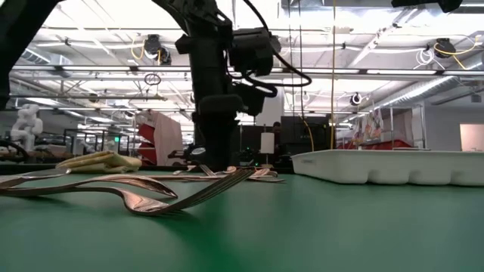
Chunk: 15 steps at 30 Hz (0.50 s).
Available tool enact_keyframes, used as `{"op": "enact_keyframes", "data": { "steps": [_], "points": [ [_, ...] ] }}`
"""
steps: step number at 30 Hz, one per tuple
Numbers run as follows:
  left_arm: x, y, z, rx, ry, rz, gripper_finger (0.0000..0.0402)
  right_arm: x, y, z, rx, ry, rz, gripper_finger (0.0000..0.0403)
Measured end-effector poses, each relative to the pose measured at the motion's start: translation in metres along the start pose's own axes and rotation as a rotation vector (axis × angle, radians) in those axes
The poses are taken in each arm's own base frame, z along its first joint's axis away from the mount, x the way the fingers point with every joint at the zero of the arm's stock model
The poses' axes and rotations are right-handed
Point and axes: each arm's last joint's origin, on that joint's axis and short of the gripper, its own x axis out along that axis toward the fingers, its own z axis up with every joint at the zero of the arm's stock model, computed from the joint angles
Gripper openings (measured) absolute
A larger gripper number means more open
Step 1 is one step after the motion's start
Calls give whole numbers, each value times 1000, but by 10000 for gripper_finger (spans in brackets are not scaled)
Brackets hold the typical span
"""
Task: Sort silverware
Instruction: Put the gold table knife into the silverware organizer
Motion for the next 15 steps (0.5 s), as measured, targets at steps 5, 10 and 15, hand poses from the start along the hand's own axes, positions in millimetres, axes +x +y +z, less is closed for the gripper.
{"op": "enact_keyframes", "data": {
  "steps": [5, 10, 15],
  "points": [
    [1, 1, -1, -14, 1, -2, 250, 0, -3, -3, 11, 28, -7, 187],
    [1, 3, 0, -50, -3, -1, 281, 0, -4, -4, 7, 29, -14, 187],
    [1, 0, 2, -52, -38, 6, 304, 0, -4, -4, 3, 30, -16, 187]
  ]
}}
